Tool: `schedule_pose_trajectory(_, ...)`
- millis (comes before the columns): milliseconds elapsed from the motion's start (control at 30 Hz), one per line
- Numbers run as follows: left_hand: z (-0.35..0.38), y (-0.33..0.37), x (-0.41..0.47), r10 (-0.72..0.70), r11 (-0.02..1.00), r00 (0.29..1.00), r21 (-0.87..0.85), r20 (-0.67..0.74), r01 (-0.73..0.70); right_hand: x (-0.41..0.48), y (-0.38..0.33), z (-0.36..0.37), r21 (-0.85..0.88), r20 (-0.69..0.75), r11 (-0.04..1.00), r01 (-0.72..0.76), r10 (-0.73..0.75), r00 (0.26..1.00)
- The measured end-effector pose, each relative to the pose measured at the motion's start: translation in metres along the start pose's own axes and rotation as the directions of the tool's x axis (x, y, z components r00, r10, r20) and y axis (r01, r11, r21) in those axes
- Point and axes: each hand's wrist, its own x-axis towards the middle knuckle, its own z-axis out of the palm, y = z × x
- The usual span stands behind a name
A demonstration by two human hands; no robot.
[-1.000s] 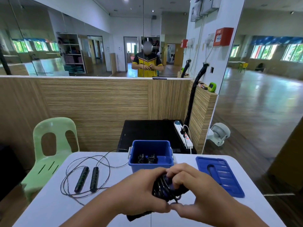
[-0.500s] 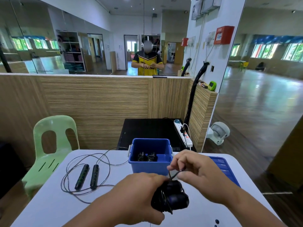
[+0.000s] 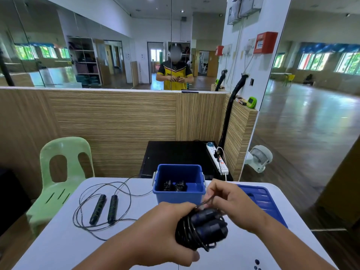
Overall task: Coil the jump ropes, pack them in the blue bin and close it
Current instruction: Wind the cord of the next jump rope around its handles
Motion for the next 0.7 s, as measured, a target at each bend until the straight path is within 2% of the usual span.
schedule_pose_trajectory(67, -0.002, -0.002, 0.001, -0.010, 0.999, 1.000, -0.035, -0.008, 0.010, -0.003, 0.003, 0.003, 0.062, -0.001, 0.995, -0.078, 0.078, 0.997)
schedule_pose_trajectory(200, 0.002, -0.003, 0.000, -0.012, 1.000, 1.000, 0.017, 0.015, 0.011, -0.004, 0.001, 0.005, 0.177, -0.003, 0.971, -0.162, 0.165, 0.986)
schedule_pose_trajectory(333, 0.005, -0.006, 0.002, -0.018, 1.000, 1.000, 0.000, 0.019, 0.018, -0.002, -0.007, 0.007, 0.127, -0.001, 0.962, -0.243, 0.245, 0.970)
schedule_pose_trajectory(433, 0.005, -0.012, 0.004, -0.073, 0.992, 0.997, 0.104, 0.022, 0.070, -0.003, -0.025, -0.001, 0.055, -0.069, 0.958, -0.282, 0.286, 0.956)
schedule_pose_trajectory(500, 0.006, -0.018, 0.005, -0.109, 0.979, 0.994, 0.176, 0.003, 0.106, -0.006, -0.040, -0.006, 0.134, -0.023, 0.931, -0.340, 0.346, 0.938)
schedule_pose_trajectory(567, 0.007, -0.024, 0.007, -0.134, 0.961, 0.991, 0.243, -0.013, 0.133, -0.012, -0.055, -0.007, 0.276, 0.086, 0.864, -0.422, 0.415, 0.906)
schedule_pose_trajectory(700, 0.009, -0.028, 0.010, -0.159, 0.927, 0.985, 0.333, -0.064, 0.171, -0.025, -0.079, 0.005, 0.482, 0.203, 0.759, -0.438, 0.389, 0.899)
